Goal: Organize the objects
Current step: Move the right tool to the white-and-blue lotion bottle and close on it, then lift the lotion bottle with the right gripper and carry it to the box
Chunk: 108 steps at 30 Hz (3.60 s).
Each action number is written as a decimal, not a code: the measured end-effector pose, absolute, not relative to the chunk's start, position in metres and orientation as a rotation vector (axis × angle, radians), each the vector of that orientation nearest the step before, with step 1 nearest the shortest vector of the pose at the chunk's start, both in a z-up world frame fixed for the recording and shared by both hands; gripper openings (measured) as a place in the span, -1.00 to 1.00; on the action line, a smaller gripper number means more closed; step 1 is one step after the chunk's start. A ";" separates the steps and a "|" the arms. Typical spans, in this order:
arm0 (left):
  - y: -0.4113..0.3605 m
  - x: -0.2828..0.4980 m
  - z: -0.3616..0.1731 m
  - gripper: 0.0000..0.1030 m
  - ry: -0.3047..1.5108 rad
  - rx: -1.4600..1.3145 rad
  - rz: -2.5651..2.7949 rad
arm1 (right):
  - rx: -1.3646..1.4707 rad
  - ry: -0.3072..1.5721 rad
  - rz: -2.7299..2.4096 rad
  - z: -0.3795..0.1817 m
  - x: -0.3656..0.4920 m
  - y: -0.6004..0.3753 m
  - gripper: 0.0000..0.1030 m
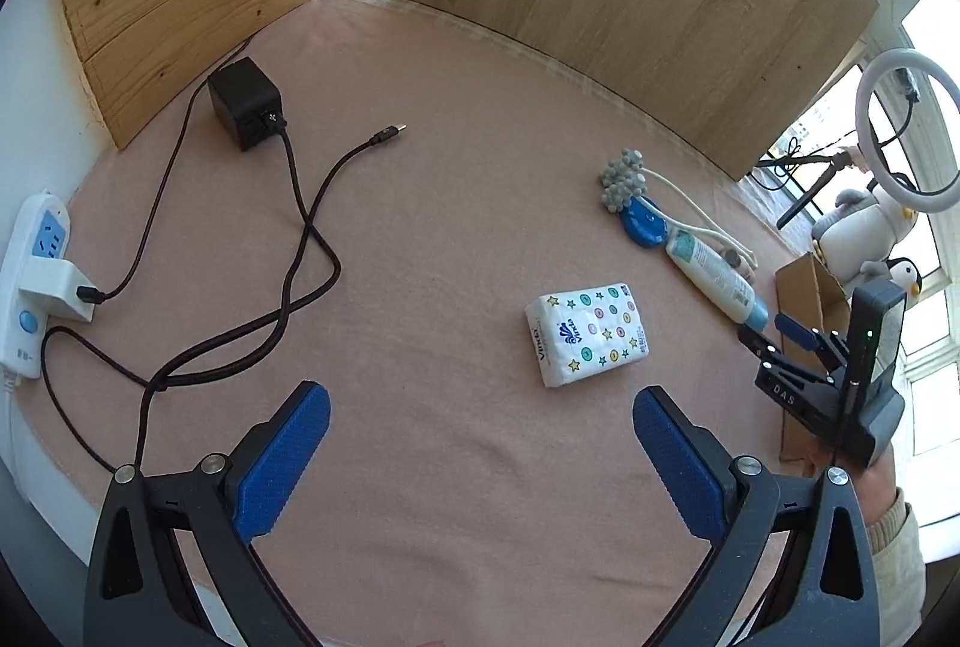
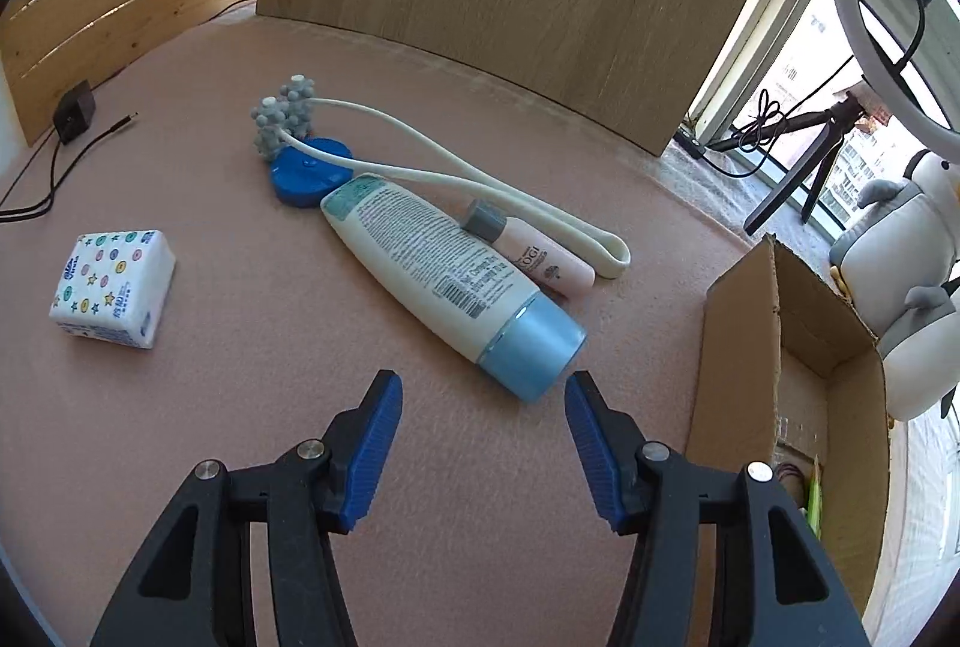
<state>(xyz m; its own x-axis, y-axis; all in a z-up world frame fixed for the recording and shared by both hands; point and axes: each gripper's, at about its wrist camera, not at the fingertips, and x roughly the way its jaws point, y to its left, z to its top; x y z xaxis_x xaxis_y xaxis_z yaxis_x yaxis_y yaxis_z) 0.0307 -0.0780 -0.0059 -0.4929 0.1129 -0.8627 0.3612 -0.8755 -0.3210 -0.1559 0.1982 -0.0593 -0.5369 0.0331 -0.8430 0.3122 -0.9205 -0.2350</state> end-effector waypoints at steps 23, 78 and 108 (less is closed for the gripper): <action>-0.052 0.022 -0.044 0.99 0.806 1.688 -2.455 | 1.351 0.521 -2.439 -0.080 -0.091 0.160 -0.25; 0.108 0.003 -0.069 0.14 0.349 1.954 -2.538 | 1.300 0.156 -2.455 -0.079 0.077 0.165 -0.25; 0.124 -0.049 0.032 0.07 0.357 1.735 -2.781 | 1.037 0.120 -2.669 -0.010 0.048 0.179 -0.25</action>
